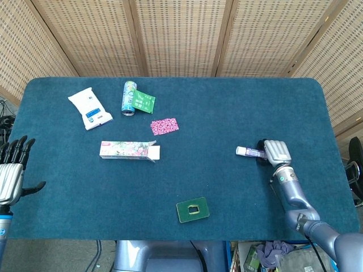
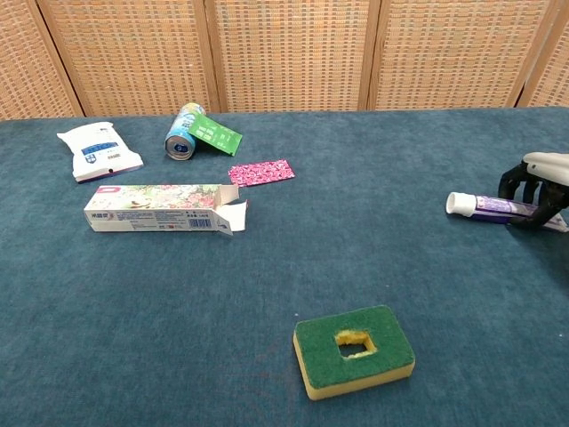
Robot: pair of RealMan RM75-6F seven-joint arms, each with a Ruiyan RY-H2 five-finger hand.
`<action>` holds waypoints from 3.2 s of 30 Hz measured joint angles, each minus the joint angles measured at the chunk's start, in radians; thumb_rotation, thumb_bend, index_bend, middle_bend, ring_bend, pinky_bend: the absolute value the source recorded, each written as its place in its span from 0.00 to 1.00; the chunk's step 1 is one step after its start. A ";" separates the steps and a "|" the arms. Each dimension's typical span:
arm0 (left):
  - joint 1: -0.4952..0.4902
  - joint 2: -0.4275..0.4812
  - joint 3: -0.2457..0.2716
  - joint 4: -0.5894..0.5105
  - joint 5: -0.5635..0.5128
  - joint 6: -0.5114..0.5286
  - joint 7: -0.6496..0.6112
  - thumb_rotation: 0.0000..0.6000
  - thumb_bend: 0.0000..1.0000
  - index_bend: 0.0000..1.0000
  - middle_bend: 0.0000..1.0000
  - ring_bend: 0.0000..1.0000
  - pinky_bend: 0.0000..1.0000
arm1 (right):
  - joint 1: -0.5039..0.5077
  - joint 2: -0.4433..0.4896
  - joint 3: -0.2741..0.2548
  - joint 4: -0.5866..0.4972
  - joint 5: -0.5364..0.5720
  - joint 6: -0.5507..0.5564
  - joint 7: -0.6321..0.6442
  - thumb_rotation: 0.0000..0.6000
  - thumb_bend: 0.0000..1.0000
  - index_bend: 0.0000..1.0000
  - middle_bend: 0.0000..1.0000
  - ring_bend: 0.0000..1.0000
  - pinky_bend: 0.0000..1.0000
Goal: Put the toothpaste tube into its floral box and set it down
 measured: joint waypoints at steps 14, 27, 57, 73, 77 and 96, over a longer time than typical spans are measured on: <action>-0.052 -0.010 -0.013 0.046 -0.013 -0.083 -0.040 1.00 0.07 0.00 0.00 0.00 0.00 | -0.041 0.133 -0.031 -0.206 -0.098 0.148 0.031 1.00 0.52 0.57 0.60 0.46 0.44; -0.268 -0.126 -0.033 0.343 0.046 -0.376 -0.181 1.00 0.07 0.00 0.00 0.00 0.00 | -0.124 0.372 -0.069 -0.575 -0.179 0.336 -0.136 1.00 0.53 0.57 0.60 0.46 0.44; -0.694 -0.602 -0.083 0.871 -0.060 -0.835 -0.285 1.00 0.07 0.34 0.34 0.34 0.40 | -0.181 0.476 -0.108 -0.730 -0.156 0.368 -0.285 1.00 0.58 0.57 0.60 0.46 0.44; -0.715 -0.527 -0.058 0.771 0.030 -0.779 -0.334 1.00 0.11 0.52 0.48 0.45 0.49 | -0.193 0.531 -0.112 -0.834 -0.174 0.393 -0.327 1.00 0.59 0.57 0.60 0.46 0.44; -0.731 -0.486 -0.048 0.726 0.116 -0.729 -0.379 1.00 0.11 0.55 0.51 0.48 0.49 | -0.193 0.550 -0.115 -0.877 -0.181 0.394 -0.350 1.00 0.59 0.57 0.60 0.46 0.44; -0.969 -0.573 -0.068 0.778 0.277 -0.675 -0.556 1.00 0.12 0.55 0.51 0.48 0.49 | -0.141 0.641 -0.041 -1.113 -0.045 0.370 -0.547 1.00 0.59 0.57 0.60 0.47 0.44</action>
